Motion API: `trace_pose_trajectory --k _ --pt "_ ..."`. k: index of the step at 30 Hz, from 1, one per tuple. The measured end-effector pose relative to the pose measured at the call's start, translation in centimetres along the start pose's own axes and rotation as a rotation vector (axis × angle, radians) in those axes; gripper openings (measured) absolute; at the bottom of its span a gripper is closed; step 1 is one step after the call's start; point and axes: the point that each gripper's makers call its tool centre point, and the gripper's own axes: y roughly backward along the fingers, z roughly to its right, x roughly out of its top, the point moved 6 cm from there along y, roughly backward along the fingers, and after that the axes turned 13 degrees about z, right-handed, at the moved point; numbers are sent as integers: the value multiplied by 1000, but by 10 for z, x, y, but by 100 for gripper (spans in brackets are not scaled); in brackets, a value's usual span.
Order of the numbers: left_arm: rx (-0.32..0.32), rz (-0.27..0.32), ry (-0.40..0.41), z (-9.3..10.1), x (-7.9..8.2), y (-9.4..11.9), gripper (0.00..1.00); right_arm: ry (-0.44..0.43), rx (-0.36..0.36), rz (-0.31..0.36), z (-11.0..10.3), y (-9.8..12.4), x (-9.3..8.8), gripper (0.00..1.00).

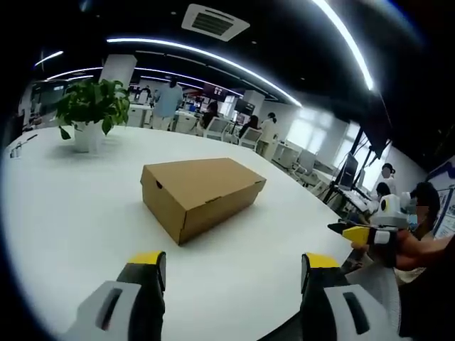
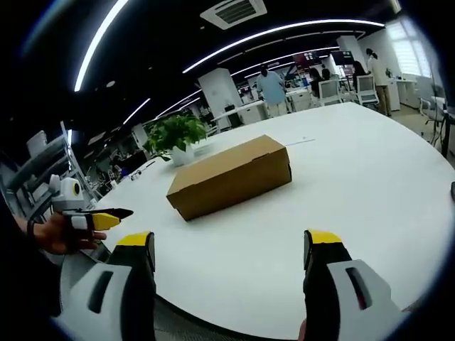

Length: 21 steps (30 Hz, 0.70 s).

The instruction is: Operate the shoe box by opening the lid, removing the specified soft item, and placing it in the target area until the item is outside and the box remains undamaged.

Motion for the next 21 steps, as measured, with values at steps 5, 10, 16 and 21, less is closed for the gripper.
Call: trace_pose_trajectory --k 5,10,16,21 --pt "-3 -5 -2 0 -1 0 79 0 0 0 0 0 0 82" --pt "-5 -11 -3 0 -2 0 79 1 1 -2 0 0 0 82" --pt "-6 -15 -3 0 -2 -1 79 1 2 -3 0 0 0 82" --pt "-7 -19 -2 0 -3 -1 79 2 4 -10 0 0 -1 81"
